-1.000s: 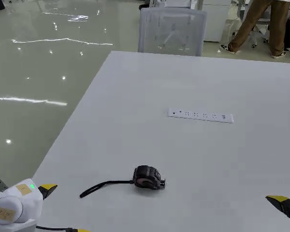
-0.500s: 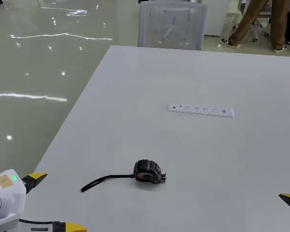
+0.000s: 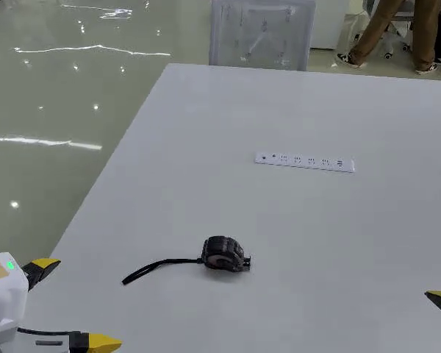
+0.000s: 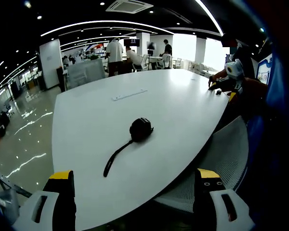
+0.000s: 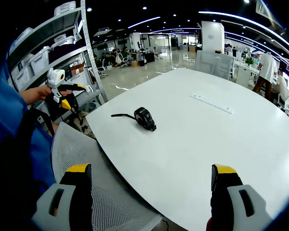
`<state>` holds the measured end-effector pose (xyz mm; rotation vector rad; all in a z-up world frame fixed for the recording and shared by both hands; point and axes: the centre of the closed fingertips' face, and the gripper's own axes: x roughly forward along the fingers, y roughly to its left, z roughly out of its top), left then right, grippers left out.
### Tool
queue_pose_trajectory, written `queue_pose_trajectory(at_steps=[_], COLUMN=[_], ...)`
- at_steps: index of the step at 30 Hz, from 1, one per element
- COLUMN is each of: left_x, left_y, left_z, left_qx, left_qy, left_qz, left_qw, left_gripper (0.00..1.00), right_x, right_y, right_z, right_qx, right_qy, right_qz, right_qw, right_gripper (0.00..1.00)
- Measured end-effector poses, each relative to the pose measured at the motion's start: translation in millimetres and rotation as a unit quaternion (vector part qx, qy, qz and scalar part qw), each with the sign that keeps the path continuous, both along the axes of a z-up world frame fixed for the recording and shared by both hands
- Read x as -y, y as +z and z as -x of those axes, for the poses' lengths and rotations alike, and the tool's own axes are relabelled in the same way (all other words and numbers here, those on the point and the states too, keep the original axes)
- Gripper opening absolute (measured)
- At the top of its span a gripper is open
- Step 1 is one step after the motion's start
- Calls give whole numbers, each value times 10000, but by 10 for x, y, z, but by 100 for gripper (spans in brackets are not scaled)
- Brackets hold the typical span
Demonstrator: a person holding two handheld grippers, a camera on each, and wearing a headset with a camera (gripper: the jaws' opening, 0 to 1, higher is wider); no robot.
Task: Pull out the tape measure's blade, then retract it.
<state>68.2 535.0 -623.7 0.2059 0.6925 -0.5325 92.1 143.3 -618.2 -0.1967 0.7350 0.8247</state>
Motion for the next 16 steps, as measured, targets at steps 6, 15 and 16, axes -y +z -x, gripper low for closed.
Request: queue_pose_trajectory(at_steps=[6,15,16], left_x=[3,-4,-4], left_y=[8,29,27], left_z=[9,15,17], left_qx=[0,14,9], left_qy=[-26,-11,-21], left_qz=[-37,-42,-58], left_qw=[10000,10000,10000], left_gripper=[100,100,100], right_x=[32,76,81], right_y=[-6,-11,-11], right_z=[5,10,12], right_qx=[-5,-3,-5], right_qy=[-13,-42,-48], right_qz=[-6,-20,-20], right_qw=[10000,10000,10000], right_gripper=[100,100,100])
